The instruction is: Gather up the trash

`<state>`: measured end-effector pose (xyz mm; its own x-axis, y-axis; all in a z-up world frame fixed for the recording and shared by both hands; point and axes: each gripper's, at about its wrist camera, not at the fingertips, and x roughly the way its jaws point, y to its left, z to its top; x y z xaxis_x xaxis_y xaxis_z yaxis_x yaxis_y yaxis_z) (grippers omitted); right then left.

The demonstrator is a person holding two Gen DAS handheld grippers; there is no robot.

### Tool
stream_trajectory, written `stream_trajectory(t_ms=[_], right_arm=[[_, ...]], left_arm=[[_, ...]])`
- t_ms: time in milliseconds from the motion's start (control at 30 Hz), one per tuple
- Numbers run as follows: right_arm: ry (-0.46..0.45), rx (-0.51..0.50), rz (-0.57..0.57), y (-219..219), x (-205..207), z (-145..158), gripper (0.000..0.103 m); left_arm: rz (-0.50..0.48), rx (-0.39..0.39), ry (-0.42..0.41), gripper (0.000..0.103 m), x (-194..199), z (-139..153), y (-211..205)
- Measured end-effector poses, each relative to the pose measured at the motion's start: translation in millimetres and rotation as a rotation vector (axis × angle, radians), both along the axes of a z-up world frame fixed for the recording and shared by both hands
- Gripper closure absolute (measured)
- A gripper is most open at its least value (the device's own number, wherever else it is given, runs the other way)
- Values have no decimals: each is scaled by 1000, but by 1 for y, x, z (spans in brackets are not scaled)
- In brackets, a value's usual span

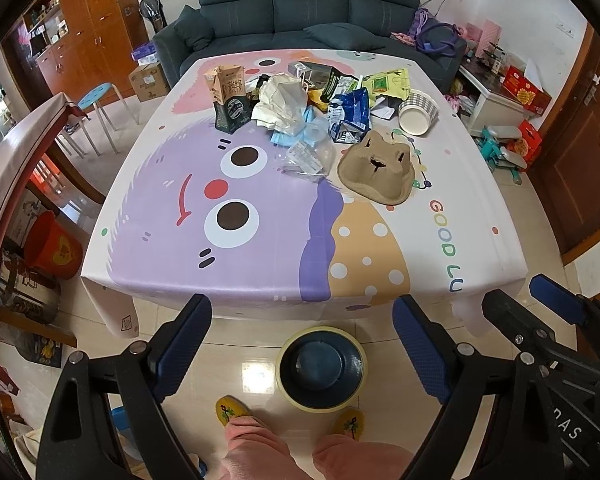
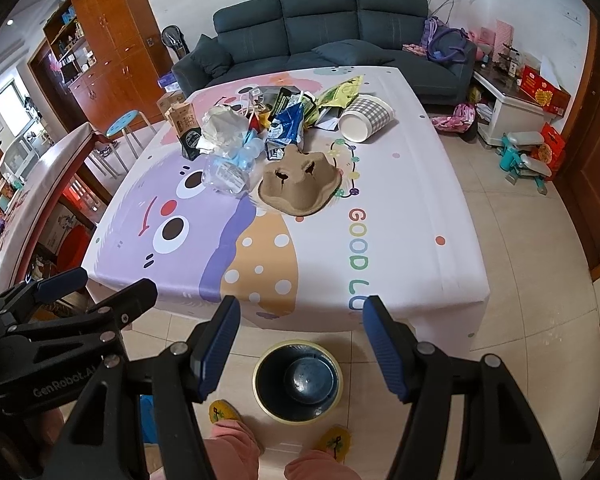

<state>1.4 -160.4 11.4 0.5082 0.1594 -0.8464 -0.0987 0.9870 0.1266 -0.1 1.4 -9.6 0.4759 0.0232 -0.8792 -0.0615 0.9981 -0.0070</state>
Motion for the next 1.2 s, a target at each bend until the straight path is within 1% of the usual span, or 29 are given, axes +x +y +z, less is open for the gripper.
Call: stream_trajectory(t_ms=[267,767,1033,1200], right_arm=[[-4,1,10,-1,3,1,38],[-12,27,39,-16,6,0,38],[-35,58,59,-20,9,10,38],[-58,64,83,-13,14,15,38]], left_arm=[[19,4,-3,12,-1,1,-3],[48,17,-8,12,-3,0,-11],[66,45,-27,12,-3,13,-13],[88,56,-42,12,-1,24,-5]])
